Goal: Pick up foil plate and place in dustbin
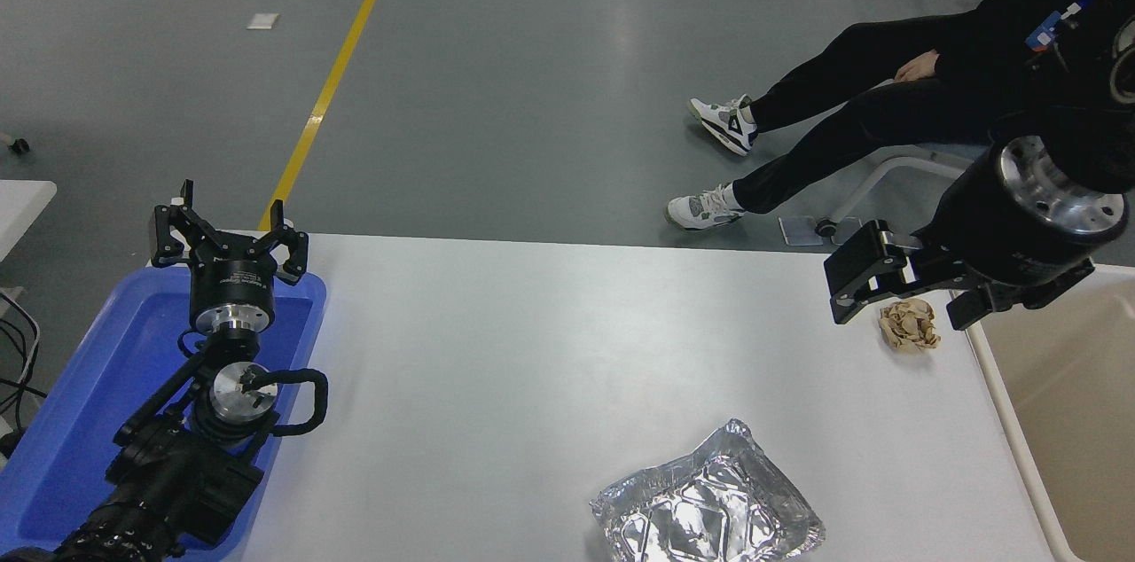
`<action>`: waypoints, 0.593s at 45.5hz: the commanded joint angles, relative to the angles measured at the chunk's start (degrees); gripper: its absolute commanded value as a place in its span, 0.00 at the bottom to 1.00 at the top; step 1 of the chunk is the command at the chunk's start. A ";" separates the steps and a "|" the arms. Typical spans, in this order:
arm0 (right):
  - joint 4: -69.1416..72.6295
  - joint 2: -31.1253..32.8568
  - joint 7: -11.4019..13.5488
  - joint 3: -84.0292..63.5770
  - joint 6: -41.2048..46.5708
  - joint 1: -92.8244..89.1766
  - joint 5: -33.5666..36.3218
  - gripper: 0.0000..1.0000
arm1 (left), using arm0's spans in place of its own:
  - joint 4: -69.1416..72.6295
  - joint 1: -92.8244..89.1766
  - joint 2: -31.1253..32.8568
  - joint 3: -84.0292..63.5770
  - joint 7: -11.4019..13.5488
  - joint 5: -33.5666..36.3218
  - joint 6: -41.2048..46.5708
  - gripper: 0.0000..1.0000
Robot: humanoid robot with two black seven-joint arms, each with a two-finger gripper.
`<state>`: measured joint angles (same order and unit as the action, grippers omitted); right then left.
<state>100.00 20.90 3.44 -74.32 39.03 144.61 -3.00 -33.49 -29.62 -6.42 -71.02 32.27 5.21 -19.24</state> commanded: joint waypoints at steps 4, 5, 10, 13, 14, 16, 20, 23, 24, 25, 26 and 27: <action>0.00 -0.07 -0.28 0.40 0.09 -0.12 0.09 1.00 | 0.00 0.00 0.00 0.00 0.07 -0.02 -0.01 0.99; 0.00 -0.07 -0.28 0.40 0.09 -0.12 0.10 1.00 | 0.00 0.09 0.00 0.00 0.07 -0.03 -0.01 0.99; 0.00 -0.07 -0.28 0.58 0.09 -0.12 0.01 1.00 | 0.00 0.00 0.00 0.00 -0.01 -0.03 -0.01 0.99; 0.00 -0.07 -0.28 0.67 0.09 -0.21 0.01 1.00 | 0.00 0.00 0.00 0.00 0.07 -0.03 -0.01 0.99; 0.00 -0.07 -0.28 0.84 0.09 -0.38 0.01 1.00 | -0.09 0.00 0.00 0.00 0.07 -0.03 -0.01 0.99; -0.07 -0.33 -0.28 1.28 0.00 -0.91 0.01 1.00 | 0.00 0.00 0.00 0.00 -0.01 -0.03 -0.01 0.99; -0.33 -0.51 -0.37 2.69 -0.35 -2.23 -0.08 1.00 | 0.00 0.00 0.00 0.00 -0.01 -0.03 -0.01 0.99; -0.33 -0.51 -0.46 2.86 -0.35 -2.49 -0.17 1.00 | 0.00 0.00 0.00 0.00 -0.01 -0.03 -0.01 0.99; -0.33 -0.42 -0.46 2.95 -0.35 -2.58 -0.08 1.00 | 0.00 0.00 0.00 0.00 -0.02 -0.03 -0.01 0.99; -0.33 -0.34 -0.46 3.21 -0.44 -2.76 -0.17 1.00 | 0.00 0.00 0.00 0.00 -0.02 -0.03 -0.01 0.99; -0.33 -0.25 -0.46 3.30 -0.44 -3.11 -0.26 1.00 | 0.00 0.00 0.00 0.00 -0.02 -0.03 -0.01 0.99; -0.33 -0.16 -0.46 3.30 -0.53 -3.37 -0.43 1.00 | 0.00 0.00 0.00 0.00 0.07 -0.03 -0.01 0.99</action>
<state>99.79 20.58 3.12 -72.44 38.83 143.11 -3.04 -33.51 -29.62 -6.42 -71.02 32.31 5.18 -19.21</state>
